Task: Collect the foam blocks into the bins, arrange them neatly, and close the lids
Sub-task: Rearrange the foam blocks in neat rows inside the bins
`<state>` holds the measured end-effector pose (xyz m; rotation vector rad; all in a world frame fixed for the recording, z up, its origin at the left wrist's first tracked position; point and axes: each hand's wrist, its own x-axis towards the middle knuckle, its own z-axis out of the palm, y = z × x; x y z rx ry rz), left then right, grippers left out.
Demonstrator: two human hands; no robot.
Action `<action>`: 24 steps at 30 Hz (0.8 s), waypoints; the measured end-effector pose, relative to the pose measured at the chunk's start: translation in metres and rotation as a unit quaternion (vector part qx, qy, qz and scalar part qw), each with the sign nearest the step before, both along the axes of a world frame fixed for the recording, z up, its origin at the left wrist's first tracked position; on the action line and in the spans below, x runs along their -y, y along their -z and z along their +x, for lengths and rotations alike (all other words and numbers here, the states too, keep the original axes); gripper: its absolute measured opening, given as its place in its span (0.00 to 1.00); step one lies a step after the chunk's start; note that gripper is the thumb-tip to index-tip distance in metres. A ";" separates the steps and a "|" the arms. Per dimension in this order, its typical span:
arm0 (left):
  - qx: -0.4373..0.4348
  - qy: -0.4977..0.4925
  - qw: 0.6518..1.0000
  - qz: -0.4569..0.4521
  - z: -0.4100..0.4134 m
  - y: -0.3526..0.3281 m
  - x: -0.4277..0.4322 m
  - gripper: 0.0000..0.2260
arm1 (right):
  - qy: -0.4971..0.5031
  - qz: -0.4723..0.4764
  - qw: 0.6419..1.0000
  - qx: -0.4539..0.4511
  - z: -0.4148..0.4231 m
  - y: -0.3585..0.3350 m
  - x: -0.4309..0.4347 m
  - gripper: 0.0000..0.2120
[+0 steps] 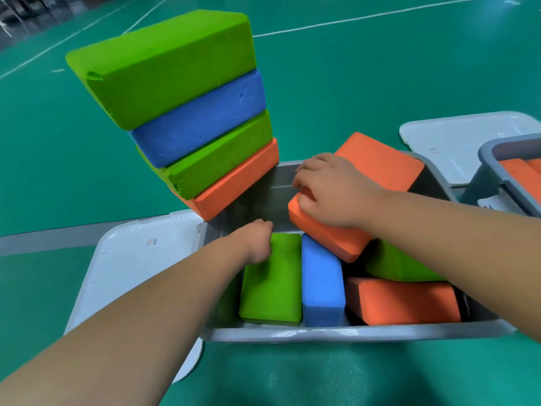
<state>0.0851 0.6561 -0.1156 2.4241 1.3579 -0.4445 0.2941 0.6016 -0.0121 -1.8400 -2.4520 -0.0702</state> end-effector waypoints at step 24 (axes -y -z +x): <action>-0.197 0.004 0.979 -0.044 0.012 0.042 -0.036 0.57 | -0.023 -0.010 0.999 0.026 0.017 0.019 0.013 0.32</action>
